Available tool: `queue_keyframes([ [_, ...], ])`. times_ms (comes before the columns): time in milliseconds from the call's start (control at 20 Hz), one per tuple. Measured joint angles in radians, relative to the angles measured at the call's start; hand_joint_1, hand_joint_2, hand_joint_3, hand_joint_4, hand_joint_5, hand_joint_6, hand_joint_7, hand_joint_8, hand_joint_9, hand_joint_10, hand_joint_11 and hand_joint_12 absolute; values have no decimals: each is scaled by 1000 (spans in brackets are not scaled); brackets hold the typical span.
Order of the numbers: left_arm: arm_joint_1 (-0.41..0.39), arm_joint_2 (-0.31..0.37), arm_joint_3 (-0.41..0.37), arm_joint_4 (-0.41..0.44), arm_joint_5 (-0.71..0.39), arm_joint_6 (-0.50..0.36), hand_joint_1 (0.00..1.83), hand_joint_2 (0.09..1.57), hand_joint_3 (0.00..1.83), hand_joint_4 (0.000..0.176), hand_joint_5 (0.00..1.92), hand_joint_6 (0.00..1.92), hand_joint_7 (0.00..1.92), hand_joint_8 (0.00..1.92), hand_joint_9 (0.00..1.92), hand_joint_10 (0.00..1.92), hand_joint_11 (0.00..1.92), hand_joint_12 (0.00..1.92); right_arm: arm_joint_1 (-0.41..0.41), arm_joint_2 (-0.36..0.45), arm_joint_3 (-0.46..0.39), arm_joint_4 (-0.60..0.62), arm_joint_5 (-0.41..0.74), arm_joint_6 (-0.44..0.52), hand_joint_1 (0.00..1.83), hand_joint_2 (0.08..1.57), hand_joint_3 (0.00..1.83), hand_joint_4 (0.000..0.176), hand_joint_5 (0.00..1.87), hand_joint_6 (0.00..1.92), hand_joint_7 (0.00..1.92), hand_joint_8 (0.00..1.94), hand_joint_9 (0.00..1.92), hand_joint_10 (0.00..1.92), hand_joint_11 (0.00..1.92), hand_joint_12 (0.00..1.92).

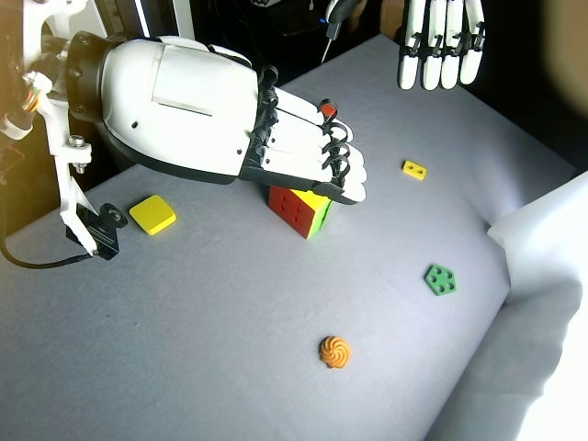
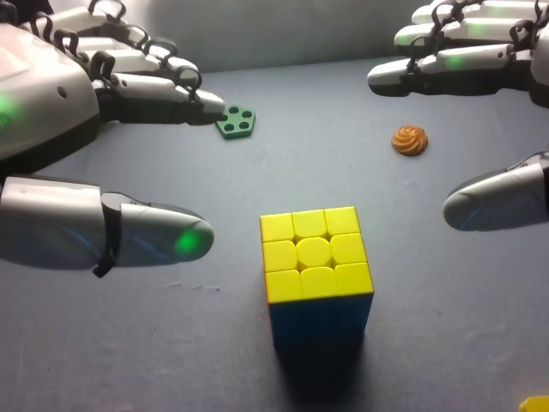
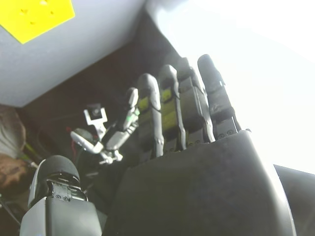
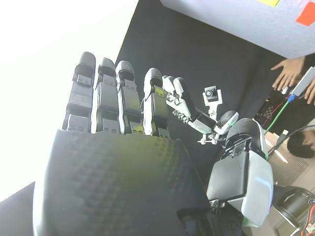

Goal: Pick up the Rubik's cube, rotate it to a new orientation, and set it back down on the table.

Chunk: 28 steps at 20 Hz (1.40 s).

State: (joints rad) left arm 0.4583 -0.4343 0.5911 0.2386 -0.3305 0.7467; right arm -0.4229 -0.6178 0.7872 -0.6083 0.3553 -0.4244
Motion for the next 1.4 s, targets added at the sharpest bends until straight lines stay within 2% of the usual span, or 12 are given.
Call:
queue_keyframes([
  [50,0,0,-4,-29,13,32,0,1043,3,108,332,0,238,1,249,0,0,635,0,-2,0,3,-3,0,0,878,0,176,158,4,106,2,63,1,0,313],
  [200,2,0,-8,-170,23,151,0,1043,0,119,276,5,195,3,204,4,0,537,0,-17,8,2,-5,0,0,865,0,176,167,4,100,3,63,5,0,350],
  [250,2,0,-8,-241,24,203,0,1048,0,107,327,4,245,1,256,5,0,700,0,-27,24,2,-3,0,0,872,0,176,164,4,93,4,50,3,0,335],
  [450,55,-16,-30,-600,-72,562,0,1054,1,102,312,4,232,2,229,5,0,670,0,-45,107,-20,-2,75,0,859,0,176,150,4,93,5,47,5,0,268],
  [750,130,-105,-85,-940,-280,778,0,1044,0,77,345,4,289,8,275,8,0,740,-6,-51,128,-238,75,262,0,848,0,176,140,4,108,4,84,9,0,301],
  [850,131,-126,-79,-993,-290,782,0,1042,0,81,317,0,275,1,269,4,0,767,-6,-51,133,-242,89,307,6,840,0,176,134,0,102,0,80,3,0,310],
  [900,133,-140,-77,-999,-294,784,32,1056,3,100,285,2,222,1,205,2,0,663,-6,-51,135,-243,89,328,14,845,0,176,121,0,91,1,70,1,0,290],
  [950,140,-162,-77,-1000,-300,788,103,1065,4,90,295,6,227,4,210,7,0,758,-6,-52,138,-248,87,360,16,851,1,176,126,2,92,1,77,3,0,308],
  [1050,145,-205,-77,-1005,-295,824,243,1031,0,136,266,1,178,2,172,6,0,637,-6,-52,140,-254,89,381,67,858,2,176,185,12,122,4,100,5,0,344],
  [1150,146,-240,-77,-1006,-293,855,319,1086,12,135,203,0,137,0,142,0,0,650,-13,-53,140,-265,90,382,71,841,0,176,205,7,147,5,114,5,0,385],
  [1250,167,-277,-77,-1030,-332,876,518,1046,0,146,168,1,90,1,103,1,0,648,-19,-60,140,-288,89,383,68,844,0,176,171,2,107,0,98,2,0,380],
  [1400,186,-305,-72,-1086,-371,885,981,972,0,175,213,9,45,5,36,7,0,345,-19,-61,140,-295,93,382,23,859,4,176,94,1,64,1,59,0,0,287],
])
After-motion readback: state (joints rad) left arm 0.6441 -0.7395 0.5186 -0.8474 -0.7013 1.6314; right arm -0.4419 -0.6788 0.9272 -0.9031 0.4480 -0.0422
